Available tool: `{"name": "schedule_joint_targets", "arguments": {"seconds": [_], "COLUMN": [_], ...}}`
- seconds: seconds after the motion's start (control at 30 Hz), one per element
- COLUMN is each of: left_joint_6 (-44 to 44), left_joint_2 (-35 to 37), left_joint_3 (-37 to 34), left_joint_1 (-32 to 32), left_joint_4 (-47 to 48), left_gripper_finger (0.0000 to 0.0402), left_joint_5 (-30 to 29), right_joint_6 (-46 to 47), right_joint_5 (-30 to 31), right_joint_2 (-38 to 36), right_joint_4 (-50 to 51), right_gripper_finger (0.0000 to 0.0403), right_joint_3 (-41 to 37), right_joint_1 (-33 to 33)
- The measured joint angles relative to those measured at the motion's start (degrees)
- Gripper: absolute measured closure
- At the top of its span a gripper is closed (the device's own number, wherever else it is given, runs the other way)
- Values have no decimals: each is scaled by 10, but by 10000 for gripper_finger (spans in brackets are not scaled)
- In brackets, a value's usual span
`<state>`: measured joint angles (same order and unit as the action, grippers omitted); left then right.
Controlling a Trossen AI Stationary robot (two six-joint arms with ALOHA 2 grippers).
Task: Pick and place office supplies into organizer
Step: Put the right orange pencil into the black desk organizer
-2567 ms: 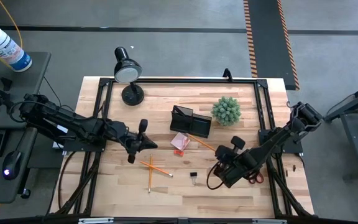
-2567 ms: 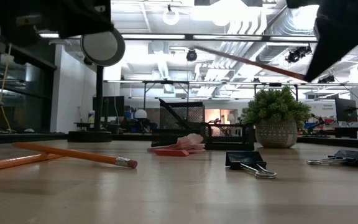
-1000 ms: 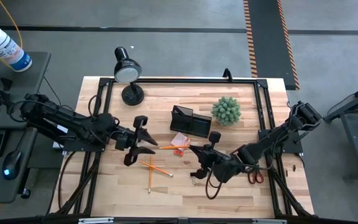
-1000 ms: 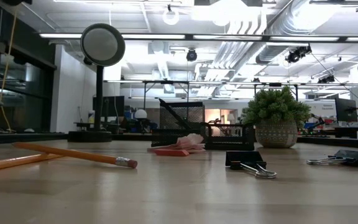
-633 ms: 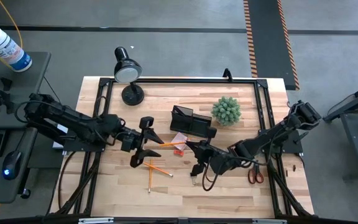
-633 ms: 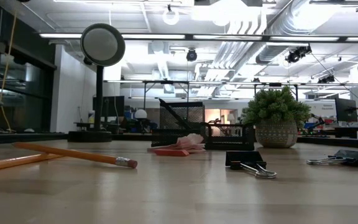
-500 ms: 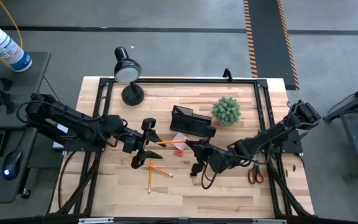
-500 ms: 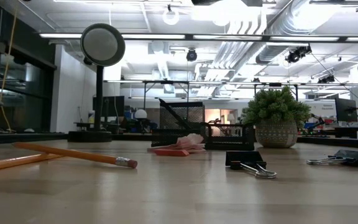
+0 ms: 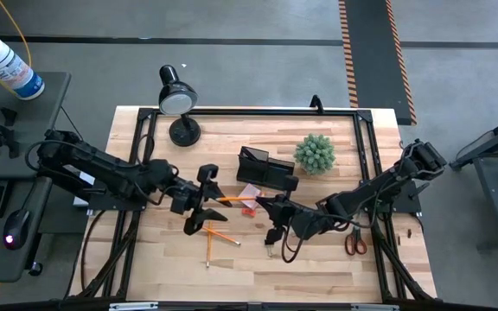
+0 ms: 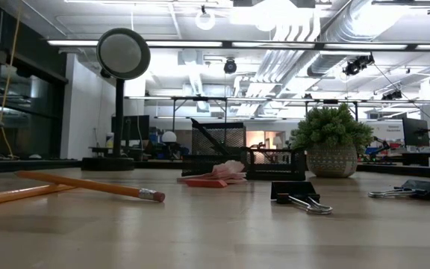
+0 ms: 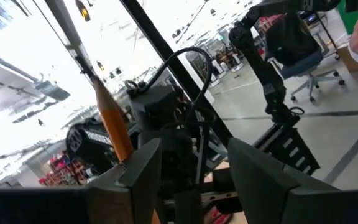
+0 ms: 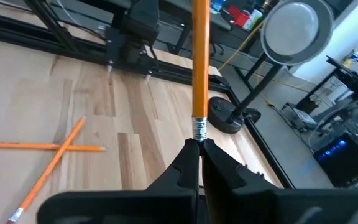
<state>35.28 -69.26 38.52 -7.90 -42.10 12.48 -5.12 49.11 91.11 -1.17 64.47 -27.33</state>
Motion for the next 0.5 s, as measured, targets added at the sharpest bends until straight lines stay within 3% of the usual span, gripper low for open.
{"name": "schedule_joint_targets", "arguments": {"seconds": [0.5], "left_joint_6": [6], "left_joint_2": [0], "left_joint_3": [0], "left_joint_1": [0], "left_joint_4": [19], "left_gripper_finger": [232], "left_joint_5": [37], "right_joint_6": [-3], "right_joint_5": [21], "right_joint_2": [0], "right_joint_4": [-4], "right_gripper_finger": [403], "right_joint_3": [0], "right_joint_1": [3]}}
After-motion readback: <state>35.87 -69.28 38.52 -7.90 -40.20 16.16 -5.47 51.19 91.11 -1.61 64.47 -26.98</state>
